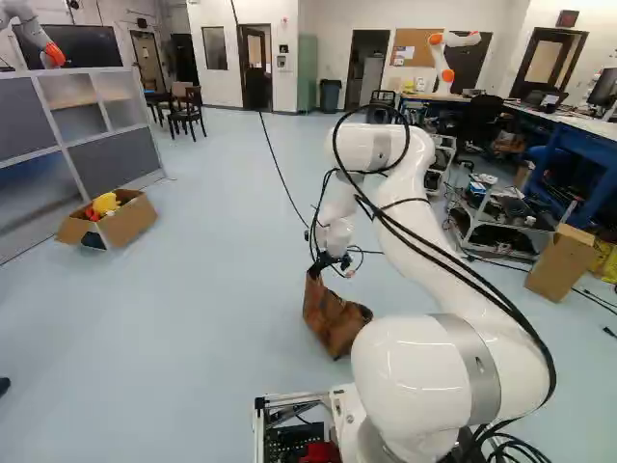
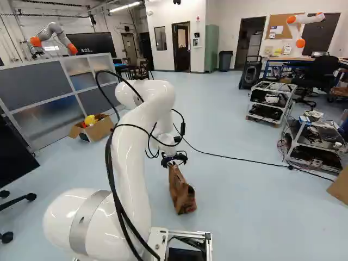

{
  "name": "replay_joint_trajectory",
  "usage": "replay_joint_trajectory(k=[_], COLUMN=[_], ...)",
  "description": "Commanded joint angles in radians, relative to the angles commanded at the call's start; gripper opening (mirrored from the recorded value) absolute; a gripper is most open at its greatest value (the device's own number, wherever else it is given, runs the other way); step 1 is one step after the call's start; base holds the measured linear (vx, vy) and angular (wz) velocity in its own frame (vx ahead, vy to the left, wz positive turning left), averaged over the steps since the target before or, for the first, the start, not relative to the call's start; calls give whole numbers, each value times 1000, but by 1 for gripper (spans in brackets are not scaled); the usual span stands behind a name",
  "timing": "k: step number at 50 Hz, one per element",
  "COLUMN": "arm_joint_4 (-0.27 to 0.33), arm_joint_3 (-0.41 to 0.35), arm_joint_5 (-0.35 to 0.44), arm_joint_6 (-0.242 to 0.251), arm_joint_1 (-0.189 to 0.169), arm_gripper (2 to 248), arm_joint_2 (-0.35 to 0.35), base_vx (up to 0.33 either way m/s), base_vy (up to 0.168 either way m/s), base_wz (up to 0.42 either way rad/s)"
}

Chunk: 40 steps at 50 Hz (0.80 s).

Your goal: Pick up the grocery bag from the ground

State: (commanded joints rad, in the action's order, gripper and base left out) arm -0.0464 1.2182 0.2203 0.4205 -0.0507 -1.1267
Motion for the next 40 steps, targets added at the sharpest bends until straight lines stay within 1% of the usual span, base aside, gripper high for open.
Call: replay_joint_trajectory(k=[12, 26, 31, 40], arm_joint_4=[0, 0, 0, 0], arm_joint_3=[33, 75, 89, 116], arm_joint_5=[-5, -32, -41, -55], arm_joint_6=[168, 368, 405, 422], arm_joint_1=[0, 0, 0, 0], arm_gripper=[247, 247, 247, 247], arm_joint_2=[-44, -96, -113, -147], base_vx=[0, 0, 0, 0], base_vy=[0, 0, 0, 0], base_wz=[0, 0, 0, 0])
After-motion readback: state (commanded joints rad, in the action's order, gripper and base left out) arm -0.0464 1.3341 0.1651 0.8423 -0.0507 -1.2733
